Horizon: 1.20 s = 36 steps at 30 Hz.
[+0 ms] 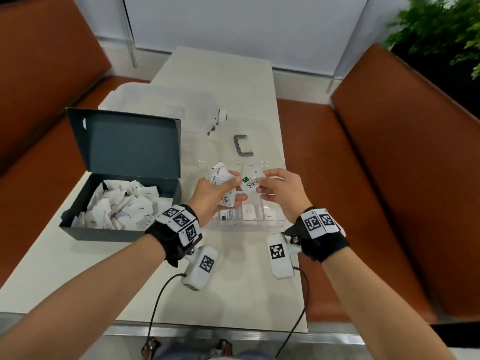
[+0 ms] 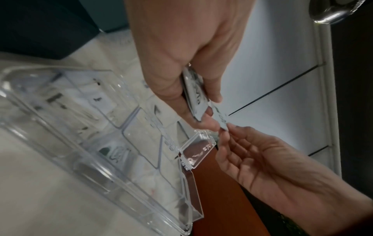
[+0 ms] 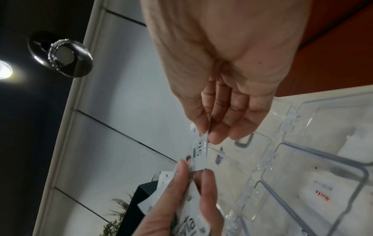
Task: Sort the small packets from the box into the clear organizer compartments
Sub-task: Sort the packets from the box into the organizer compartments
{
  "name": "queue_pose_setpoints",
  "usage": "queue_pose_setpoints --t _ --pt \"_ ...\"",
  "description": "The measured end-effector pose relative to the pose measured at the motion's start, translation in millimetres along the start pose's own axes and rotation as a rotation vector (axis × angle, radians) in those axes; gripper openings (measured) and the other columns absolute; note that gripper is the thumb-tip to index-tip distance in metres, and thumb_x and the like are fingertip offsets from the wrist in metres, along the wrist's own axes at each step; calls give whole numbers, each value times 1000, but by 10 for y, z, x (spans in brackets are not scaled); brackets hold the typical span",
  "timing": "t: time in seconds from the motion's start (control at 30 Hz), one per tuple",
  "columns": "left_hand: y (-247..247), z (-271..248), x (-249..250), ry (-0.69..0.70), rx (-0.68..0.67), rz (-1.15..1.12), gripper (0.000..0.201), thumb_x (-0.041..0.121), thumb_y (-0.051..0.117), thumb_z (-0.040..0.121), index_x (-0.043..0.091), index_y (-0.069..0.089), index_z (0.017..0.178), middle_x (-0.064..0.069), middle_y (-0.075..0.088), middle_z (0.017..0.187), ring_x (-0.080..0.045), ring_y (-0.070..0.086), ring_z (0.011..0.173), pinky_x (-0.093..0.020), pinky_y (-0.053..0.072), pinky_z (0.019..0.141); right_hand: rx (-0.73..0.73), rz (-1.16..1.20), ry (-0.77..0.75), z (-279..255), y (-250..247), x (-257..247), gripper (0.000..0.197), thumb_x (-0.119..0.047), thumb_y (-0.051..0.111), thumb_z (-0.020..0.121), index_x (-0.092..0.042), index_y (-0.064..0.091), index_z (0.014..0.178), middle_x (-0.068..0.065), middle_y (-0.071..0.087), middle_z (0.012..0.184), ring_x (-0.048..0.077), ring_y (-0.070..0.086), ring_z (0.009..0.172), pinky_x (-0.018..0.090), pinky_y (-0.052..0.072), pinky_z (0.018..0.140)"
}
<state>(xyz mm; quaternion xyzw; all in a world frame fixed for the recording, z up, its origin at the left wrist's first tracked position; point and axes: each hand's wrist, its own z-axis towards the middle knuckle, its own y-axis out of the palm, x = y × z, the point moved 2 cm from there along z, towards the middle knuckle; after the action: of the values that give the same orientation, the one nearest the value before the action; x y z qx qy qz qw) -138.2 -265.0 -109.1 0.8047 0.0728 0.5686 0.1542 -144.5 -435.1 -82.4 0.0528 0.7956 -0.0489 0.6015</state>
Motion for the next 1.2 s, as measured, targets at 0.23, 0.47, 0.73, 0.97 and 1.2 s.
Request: queue_pose_setpoints --t 0.23,0.47,0.73,0.97,1.2 --pt "-112 -58 49 25 10 53 27 2 75 80 7 67 106 -17 75 93 -28 74 76 -31 59 60 -28 79 18 48 119 73 21 0 68 84 -8 60 102 9 68 79 16 64 64 26 53 62" --pt "-374 -38 113 47 110 68 22 1 75 80 11 66 97 -10 73 81 -29 74 74 -32 60 64 -10 -695 -93 256 351 135 17 -16 82 70 -14 68 81 5 69 88 17 64 77 27 48 67" --pt "-527 -96 107 15 105 81 25 2 77 79 10 68 101 -9 74 79 -31 74 77 -29 57 59 -176 -1482 -226 315 751 416 17 -26 69 83 -18 61 97 5 64 100 27 63 93 30 38 69" --pt "-649 -102 124 0 113 39 23 6 74 84 6 66 106 -9 71 79 -26 73 70 -37 61 69 -329 -1820 -442 318 751 433 21 -28 63 89 -22 66 109 3 67 101 25 62 98 30 39 69" --pt "-616 -130 180 -220 42 -247 51 50 50 95 6 62 116 -14 72 88 -25 71 71 -32 60 62 -357 -1919 -439 301 810 464 21 -30 63 90 -26 65 111 -2 66 104 20 59 101 28 38 69"
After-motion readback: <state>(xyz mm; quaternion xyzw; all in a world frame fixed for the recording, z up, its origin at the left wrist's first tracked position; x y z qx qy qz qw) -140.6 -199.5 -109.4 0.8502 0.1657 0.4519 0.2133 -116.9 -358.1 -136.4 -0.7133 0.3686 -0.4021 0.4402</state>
